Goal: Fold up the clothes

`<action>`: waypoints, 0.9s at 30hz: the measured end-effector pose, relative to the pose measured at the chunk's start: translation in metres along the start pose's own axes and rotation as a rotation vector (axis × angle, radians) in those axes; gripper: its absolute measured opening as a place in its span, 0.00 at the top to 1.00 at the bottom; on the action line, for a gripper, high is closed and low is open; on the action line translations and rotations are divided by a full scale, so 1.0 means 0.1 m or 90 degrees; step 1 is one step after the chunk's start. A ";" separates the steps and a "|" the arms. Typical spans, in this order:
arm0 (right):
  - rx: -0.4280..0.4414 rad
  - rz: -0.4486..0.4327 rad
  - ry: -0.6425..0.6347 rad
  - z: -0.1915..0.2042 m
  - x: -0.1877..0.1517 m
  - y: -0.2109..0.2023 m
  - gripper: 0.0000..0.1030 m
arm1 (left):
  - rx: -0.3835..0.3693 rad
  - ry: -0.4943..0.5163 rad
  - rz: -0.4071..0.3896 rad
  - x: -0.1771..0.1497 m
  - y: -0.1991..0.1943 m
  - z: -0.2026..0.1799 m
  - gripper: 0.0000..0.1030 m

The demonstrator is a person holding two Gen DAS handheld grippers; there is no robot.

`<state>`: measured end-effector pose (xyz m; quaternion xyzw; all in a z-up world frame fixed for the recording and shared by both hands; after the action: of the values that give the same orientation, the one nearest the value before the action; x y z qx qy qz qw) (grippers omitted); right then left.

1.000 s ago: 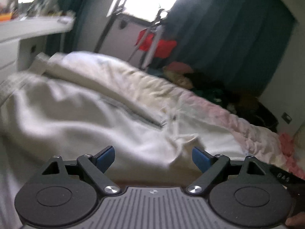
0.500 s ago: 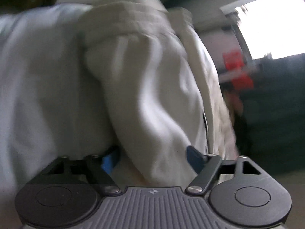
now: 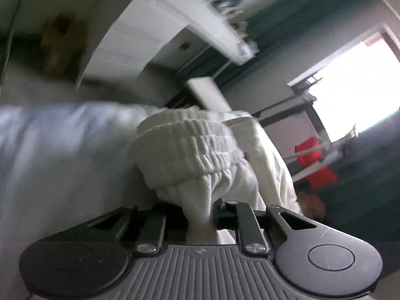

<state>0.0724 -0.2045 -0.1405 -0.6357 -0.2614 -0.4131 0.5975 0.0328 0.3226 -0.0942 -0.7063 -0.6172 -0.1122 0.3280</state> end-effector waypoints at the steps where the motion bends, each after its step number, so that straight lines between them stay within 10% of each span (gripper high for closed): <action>1: -0.006 0.001 -0.010 0.02 -0.03 0.02 0.39 | -0.006 0.063 -0.013 0.00 -0.03 -0.18 0.86; 6: 0.002 0.030 0.039 -0.07 0.12 -0.10 0.38 | -0.039 0.312 -0.054 -0.10 -0.10 -1.23 0.86; 14: 0.002 0.052 0.196 -0.68 0.46 -0.52 0.36 | -0.200 0.510 -0.060 -1.04 -0.09 -3.20 0.86; 27: 0.075 0.024 0.510 -1.95 0.51 -0.63 0.36 | -0.286 0.663 0.183 -3.91 0.70 -3.73 0.87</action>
<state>0.0059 -0.3936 -0.0742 -0.3941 -0.0191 -0.6013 0.6949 0.1075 -0.2158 -0.0541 -0.6869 -0.2336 -0.5272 0.4423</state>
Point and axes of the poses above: each gripper's, at about its wrist camera, not at the fingertips, and y roughly the way its jaws point, z to its left, x to its top, the point moved 4 cm from there along y, roughly the way its jaws point, and after that the axes turned 14 degrees about -x, right-handed, at the moved point
